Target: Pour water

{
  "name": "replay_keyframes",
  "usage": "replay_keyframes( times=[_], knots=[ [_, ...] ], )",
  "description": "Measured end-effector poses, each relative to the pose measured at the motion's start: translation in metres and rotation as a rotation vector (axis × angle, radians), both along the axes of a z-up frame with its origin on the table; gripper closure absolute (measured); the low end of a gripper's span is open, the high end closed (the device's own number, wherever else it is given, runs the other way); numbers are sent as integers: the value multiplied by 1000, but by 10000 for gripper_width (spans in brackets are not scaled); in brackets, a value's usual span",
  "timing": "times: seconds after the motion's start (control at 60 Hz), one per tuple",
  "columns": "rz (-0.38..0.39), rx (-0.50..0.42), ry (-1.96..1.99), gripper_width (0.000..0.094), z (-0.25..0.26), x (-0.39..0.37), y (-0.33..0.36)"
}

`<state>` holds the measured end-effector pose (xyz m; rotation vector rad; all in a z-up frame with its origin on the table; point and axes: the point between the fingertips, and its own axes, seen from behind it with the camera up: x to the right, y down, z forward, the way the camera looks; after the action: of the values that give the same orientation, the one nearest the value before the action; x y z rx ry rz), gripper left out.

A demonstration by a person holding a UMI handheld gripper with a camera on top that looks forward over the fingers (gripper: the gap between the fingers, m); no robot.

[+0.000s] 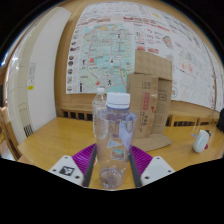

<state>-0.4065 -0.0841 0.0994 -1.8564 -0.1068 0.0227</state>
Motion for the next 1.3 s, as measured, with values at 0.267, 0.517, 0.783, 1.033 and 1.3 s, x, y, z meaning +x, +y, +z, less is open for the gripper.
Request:
replay_keyframes(
  times=[0.267, 0.517, 0.783, 1.033, 1.3],
  knots=[
    [48, 30, 49, 563, 4, -6, 5],
    [164, 121, 231, 600, 76, -12, -5],
    [358, 197, 969, 600, 240, 59, -3],
    [403, 201, 1773, 600, 274, 222, 21],
    [211, 135, 2271, 601, 184, 338, 55]
  ],
)
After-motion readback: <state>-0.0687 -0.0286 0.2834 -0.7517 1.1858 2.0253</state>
